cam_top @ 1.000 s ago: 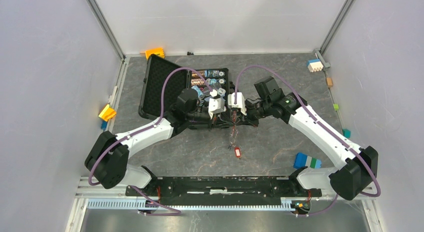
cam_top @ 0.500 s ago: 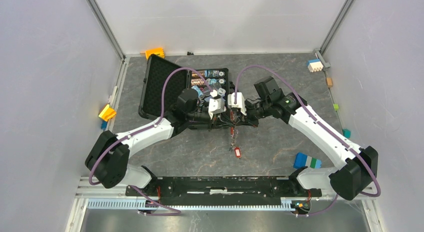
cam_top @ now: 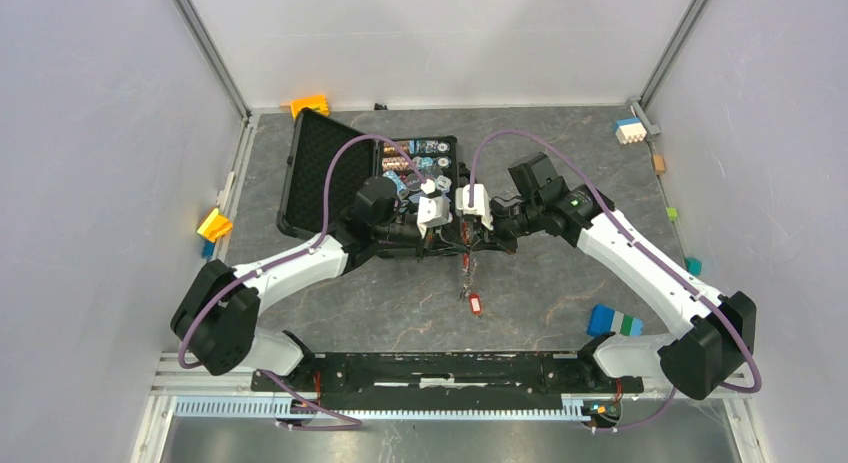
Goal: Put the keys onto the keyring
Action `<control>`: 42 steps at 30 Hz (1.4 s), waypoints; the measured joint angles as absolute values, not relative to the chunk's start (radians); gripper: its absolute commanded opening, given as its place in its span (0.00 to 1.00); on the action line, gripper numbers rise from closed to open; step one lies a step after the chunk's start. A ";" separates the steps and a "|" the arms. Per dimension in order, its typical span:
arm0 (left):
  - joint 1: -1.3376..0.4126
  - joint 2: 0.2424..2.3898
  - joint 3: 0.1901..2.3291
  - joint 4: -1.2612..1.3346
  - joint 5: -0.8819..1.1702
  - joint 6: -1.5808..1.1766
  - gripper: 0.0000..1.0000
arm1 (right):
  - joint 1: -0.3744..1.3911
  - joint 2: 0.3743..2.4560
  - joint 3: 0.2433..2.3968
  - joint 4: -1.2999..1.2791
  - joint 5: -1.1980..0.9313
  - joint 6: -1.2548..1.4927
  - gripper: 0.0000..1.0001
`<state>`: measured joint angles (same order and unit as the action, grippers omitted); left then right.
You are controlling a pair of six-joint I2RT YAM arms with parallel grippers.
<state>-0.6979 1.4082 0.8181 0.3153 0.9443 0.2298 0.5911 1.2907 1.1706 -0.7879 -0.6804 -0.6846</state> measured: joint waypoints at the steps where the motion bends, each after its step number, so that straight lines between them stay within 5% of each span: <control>1: -0.698 1.408 0.818 0.315 0.944 0.230 0.02 | 0.591 1.291 1.171 -0.788 -0.680 -0.685 0.03; 6: -0.698 1.408 0.818 0.315 0.942 0.230 0.02 | 0.585 1.288 1.171 -0.783 -0.680 -0.678 0.39; 9: -0.693 1.405 0.813 0.317 0.944 0.229 0.02 | 0.569 1.271 1.169 -0.769 -0.677 -0.681 0.49; 42: -0.535 1.126 0.527 1.079 1.482 -0.204 0.02 | 0.450 1.160 0.937 -0.719 -0.857 -0.795 0.42</control>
